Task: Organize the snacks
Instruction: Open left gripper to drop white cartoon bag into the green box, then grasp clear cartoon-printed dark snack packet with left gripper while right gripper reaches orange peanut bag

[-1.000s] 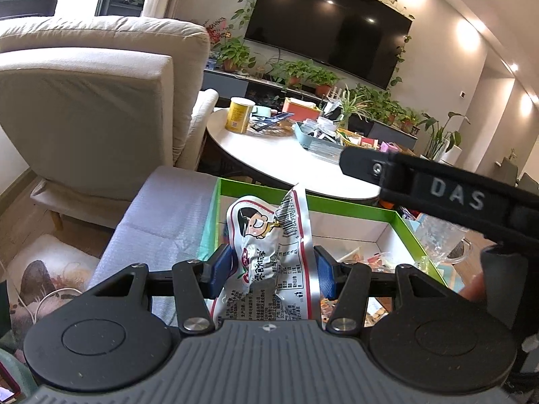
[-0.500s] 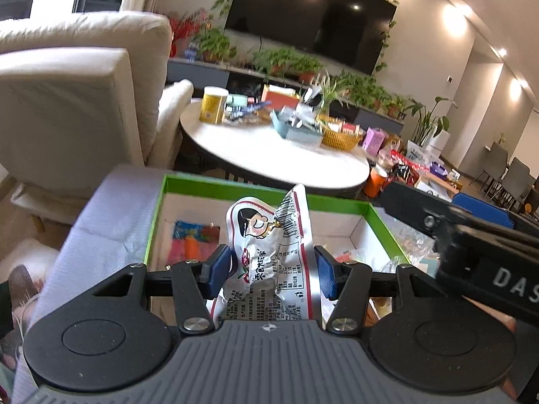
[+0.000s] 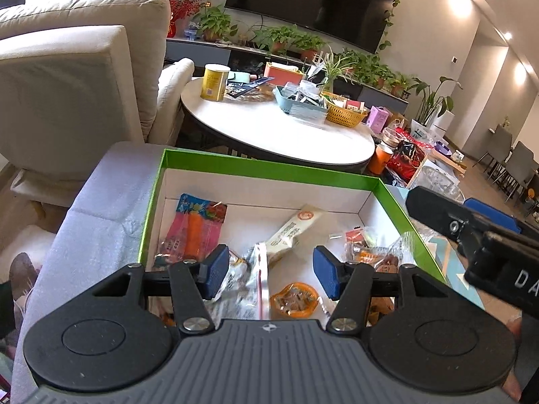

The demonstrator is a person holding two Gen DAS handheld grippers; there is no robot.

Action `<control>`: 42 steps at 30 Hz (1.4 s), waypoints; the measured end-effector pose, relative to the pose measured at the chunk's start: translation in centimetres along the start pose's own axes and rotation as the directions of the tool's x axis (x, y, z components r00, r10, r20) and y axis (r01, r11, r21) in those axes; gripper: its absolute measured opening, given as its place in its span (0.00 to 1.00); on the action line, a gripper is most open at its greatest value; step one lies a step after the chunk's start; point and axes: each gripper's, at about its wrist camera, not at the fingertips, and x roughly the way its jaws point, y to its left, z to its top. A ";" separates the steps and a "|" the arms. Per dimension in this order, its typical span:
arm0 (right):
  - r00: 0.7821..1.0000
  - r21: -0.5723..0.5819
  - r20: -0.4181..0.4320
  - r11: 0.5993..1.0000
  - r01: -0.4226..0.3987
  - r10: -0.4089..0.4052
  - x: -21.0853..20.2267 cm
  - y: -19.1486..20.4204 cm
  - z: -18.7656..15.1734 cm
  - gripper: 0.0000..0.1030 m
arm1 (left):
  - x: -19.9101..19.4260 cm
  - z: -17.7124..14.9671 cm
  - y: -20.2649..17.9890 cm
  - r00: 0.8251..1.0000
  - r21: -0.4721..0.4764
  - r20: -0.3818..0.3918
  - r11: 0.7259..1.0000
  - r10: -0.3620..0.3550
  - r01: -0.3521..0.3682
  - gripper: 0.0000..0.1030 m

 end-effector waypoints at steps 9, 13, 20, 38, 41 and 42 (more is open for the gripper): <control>1.000 0.001 -0.012 1.000 0.015 -0.015 -1.5 -0.2 -0.8 0.42 | -3.7 -1.2 1.1 1.000 0.012 0.029 1.000 0.005 -0.005 0.52; 1.000 0.009 -0.017 1.000 0.021 -0.021 -2.5 -0.4 -1.5 0.42 | -5.2 -2.7 1.2 1.000 0.038 0.012 0.999 0.011 -0.011 0.52; 0.999 0.011 -0.039 1.000 0.011 -0.011 -4.5 -0.5 -2.6 0.42 | -6.4 -5.8 0.6 0.999 0.136 -0.031 0.990 0.026 -0.022 0.56; 0.961 -0.068 -0.240 0.985 -0.156 0.136 -6.3 0.7 -7.7 0.42 | -2.4 -9.4 -0.4 0.984 0.126 -0.176 0.992 0.006 0.017 0.53; 0.957 -0.049 -0.253 0.986 -0.159 0.142 -6.1 0.7 -7.9 0.42 | -2.5 -9.4 -0.6 0.986 0.149 -0.167 0.989 0.022 0.003 0.36; 0.955 -0.049 -0.255 0.985 -0.167 0.150 -6.3 0.9 -8.0 0.42 | -2.6 -9.4 -0.5 0.986 0.149 -0.167 0.989 0.018 0.008 0.35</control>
